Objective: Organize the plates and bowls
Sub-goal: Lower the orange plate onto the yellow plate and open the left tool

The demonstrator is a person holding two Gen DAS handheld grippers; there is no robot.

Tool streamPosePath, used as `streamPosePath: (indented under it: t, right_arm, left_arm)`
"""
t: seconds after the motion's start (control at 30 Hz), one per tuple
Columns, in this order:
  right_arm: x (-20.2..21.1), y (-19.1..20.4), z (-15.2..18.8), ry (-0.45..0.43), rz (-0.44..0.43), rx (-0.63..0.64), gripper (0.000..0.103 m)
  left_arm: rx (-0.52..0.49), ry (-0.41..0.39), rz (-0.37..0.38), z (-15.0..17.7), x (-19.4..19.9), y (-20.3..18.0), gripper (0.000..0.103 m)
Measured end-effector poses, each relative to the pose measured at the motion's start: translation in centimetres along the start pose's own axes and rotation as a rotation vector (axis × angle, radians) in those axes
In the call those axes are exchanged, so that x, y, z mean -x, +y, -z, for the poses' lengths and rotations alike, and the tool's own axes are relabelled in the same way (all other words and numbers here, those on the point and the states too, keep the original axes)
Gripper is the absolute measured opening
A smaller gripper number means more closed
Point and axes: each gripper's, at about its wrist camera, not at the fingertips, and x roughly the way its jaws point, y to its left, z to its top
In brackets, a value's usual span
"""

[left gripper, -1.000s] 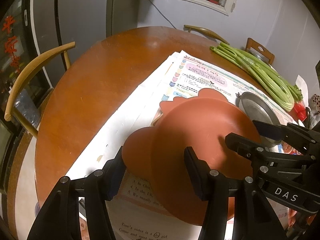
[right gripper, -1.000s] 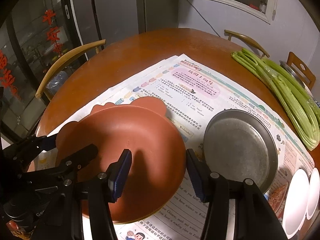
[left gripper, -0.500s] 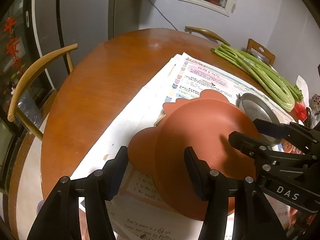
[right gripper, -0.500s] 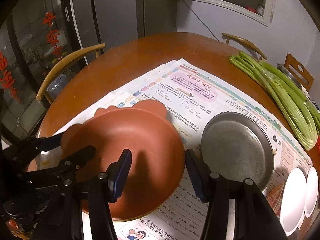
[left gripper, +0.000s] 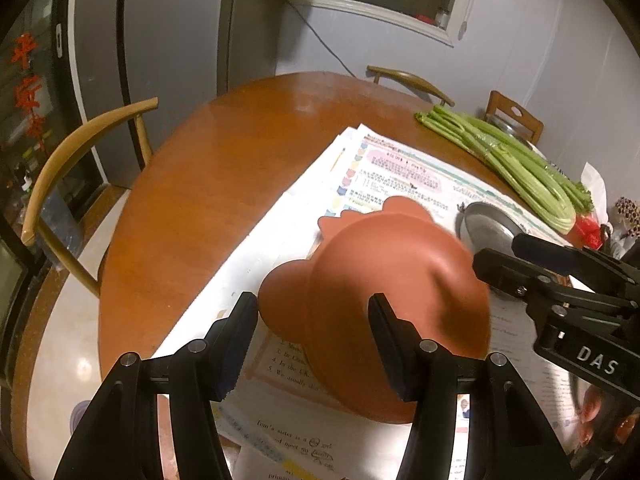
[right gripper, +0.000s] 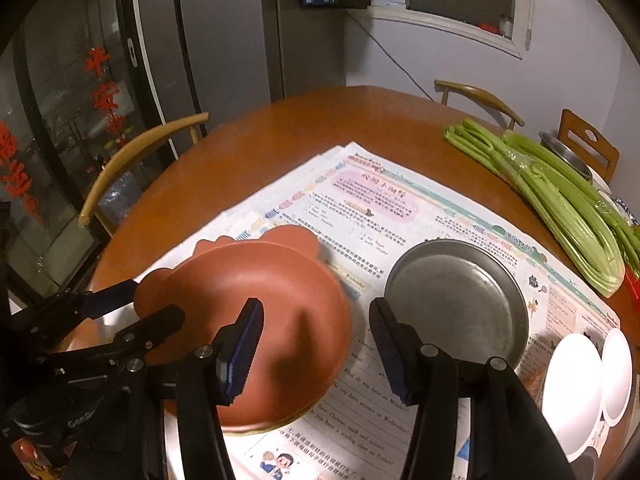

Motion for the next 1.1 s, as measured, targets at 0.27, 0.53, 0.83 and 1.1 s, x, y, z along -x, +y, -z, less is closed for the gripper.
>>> streamPosePath:
  t: [0.27,0.53,0.83,1.1]
  right_arm:
    - [3.1,-0.6,0.0,-0.057,-0.021,-0.016,0.056]
    - [6.0,-2.1,0.2,-0.112,-0.010,-0.046,0.056]
    - [10.2,-4.2,0.7,-0.199,0.012,-0.073,0.056]
    - [12.7,-6.7,1.7,-0.223,0.016,-0.142,0.056]
  left_arm:
    - [0.002,-0.028,-0.002,-0.4,1.5,-0.4,0.059]
    - [-0.014,-0.066,0.025,-0.9,3.5,-1.6,0.059]
    - [-0.065,-0.102,0.081,-1.9,5.7,-4.6,0.059]
    - [-0.134,-0.114,0.128,-3.6,6.4,-8.1,0.059]
